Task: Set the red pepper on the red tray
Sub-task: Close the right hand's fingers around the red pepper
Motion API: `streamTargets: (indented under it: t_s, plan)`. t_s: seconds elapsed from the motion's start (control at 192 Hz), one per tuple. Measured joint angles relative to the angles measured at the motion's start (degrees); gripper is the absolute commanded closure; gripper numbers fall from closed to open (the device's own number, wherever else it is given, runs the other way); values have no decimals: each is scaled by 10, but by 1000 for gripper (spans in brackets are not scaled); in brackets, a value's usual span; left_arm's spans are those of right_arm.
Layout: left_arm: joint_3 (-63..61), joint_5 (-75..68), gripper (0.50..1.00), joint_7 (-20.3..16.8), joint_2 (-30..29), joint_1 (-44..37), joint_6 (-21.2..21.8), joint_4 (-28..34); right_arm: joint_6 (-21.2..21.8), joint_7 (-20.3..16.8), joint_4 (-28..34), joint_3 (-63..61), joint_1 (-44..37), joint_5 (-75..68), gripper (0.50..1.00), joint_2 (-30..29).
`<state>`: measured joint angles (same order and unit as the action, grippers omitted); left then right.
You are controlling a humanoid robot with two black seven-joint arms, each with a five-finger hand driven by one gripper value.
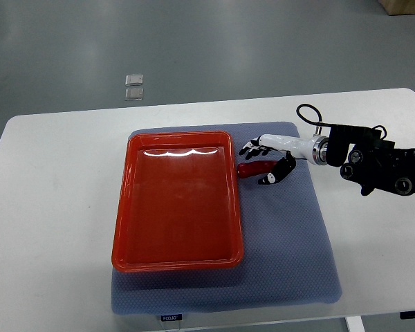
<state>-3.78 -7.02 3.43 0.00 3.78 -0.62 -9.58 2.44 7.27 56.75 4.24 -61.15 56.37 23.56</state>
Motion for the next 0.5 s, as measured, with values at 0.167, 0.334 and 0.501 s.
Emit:
streamTargets:
  t_s: [0.167, 0.334, 0.501]
  plan:
    - [0, 0, 500, 0, 0, 0, 0, 0, -6, -5, -10, 0, 7, 7, 738, -8]
    - [0, 0, 500, 0, 0, 0, 0, 0, -8, -6, -14, 0, 13, 15, 809, -12]
    - [0, 0, 500, 0, 0, 0, 0, 0, -9, -7, -15, 6, 14, 16, 983, -15]
